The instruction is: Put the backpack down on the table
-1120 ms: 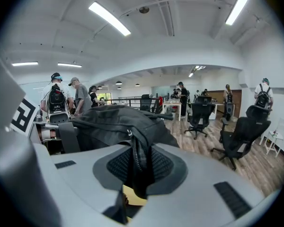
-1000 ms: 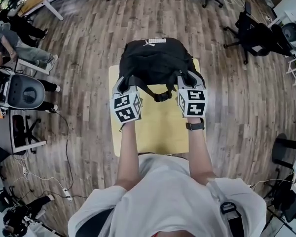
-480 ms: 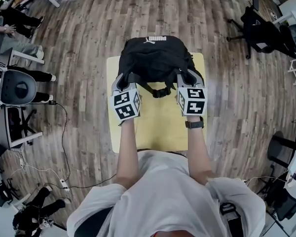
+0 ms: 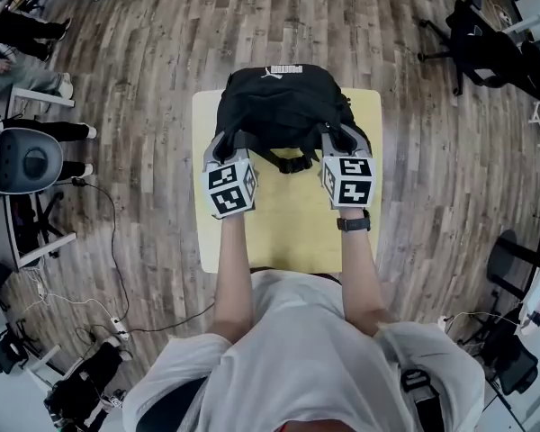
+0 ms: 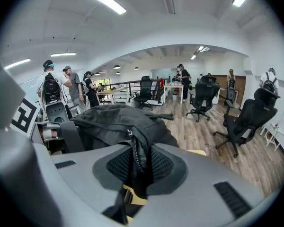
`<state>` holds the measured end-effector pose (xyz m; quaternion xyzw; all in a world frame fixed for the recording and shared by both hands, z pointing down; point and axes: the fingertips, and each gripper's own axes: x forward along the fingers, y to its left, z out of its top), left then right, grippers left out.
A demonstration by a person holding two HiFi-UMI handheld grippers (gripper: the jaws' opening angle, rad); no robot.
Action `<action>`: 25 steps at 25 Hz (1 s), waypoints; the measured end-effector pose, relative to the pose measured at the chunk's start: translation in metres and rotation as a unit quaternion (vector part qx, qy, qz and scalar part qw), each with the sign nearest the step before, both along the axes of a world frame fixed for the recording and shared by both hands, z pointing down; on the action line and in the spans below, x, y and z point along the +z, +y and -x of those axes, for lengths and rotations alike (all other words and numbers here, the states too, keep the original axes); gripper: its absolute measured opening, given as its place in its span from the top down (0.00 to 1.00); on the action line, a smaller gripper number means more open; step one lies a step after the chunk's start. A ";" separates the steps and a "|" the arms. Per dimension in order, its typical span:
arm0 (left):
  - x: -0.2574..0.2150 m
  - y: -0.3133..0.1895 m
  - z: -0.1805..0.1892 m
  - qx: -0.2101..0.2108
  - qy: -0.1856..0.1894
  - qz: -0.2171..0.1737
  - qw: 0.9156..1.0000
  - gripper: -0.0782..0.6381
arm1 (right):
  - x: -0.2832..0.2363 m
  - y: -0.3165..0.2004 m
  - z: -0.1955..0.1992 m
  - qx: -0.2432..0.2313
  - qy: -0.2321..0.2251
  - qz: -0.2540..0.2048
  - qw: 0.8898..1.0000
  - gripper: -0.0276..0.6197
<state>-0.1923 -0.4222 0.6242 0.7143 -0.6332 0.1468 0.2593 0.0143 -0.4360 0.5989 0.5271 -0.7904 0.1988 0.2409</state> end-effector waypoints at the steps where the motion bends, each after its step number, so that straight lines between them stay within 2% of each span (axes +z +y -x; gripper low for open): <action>1: 0.004 0.000 0.000 0.000 0.000 0.003 1.000 0.81 | 0.003 0.000 0.000 0.000 0.001 0.003 1.000 0.87; 25: 0.076 0.001 0.000 0.008 0.002 0.064 0.998 0.81 | 0.074 0.002 0.001 0.005 0.014 0.069 0.998 0.86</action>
